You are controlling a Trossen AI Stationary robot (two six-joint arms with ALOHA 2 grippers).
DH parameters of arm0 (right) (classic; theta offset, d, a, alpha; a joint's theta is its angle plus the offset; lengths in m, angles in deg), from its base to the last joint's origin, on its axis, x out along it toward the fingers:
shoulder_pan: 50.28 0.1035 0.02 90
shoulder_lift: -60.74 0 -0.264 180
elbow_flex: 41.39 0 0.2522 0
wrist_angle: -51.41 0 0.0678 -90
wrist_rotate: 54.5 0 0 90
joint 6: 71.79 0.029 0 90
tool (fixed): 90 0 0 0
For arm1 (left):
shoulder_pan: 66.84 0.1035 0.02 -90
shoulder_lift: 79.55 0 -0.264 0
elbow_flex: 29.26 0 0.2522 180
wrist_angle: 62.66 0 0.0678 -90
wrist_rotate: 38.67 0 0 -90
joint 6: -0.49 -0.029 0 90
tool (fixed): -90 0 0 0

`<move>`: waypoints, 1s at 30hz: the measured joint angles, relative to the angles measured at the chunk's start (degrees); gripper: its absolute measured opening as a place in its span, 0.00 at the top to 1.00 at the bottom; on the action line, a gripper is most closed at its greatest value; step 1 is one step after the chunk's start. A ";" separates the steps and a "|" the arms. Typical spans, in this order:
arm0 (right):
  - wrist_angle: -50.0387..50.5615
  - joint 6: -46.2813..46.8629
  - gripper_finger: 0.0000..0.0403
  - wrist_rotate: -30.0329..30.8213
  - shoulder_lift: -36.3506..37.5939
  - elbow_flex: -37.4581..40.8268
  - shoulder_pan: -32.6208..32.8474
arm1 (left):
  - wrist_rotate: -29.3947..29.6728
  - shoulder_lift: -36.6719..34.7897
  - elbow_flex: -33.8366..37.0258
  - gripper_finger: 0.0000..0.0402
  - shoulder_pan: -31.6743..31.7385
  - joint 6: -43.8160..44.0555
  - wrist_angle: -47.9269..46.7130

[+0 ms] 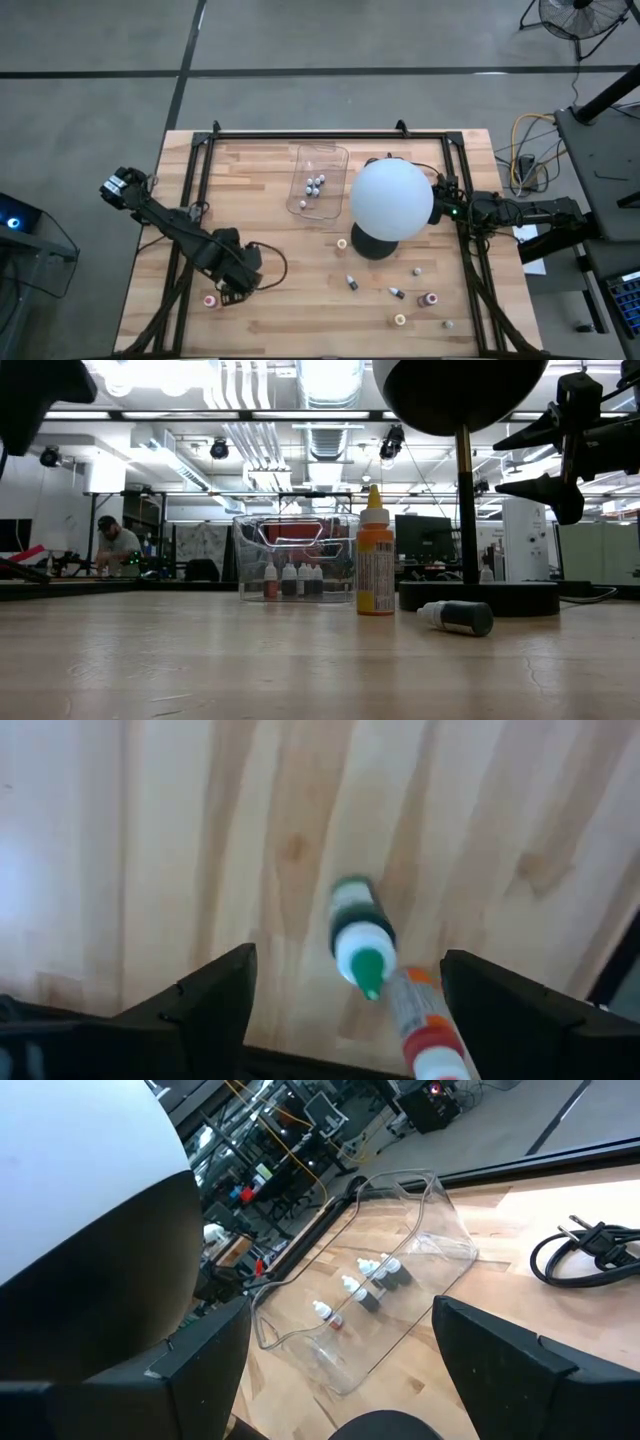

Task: Pick & Place food coloring
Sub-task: Put the large green food coloring bottle into the transparent bin

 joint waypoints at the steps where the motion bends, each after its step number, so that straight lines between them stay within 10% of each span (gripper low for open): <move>1: 0.00 -0.02 0.25 0.00 0.00 0.01 0.00 | 0.00 -0.08 0.09 0.28 -0.43 0.67 0.13; 30: 0.00 0.00 0.25 0.00 0.00 -0.01 0.00 | -0.10 0.29 14.69 0.28 -4.40 8.39 14.33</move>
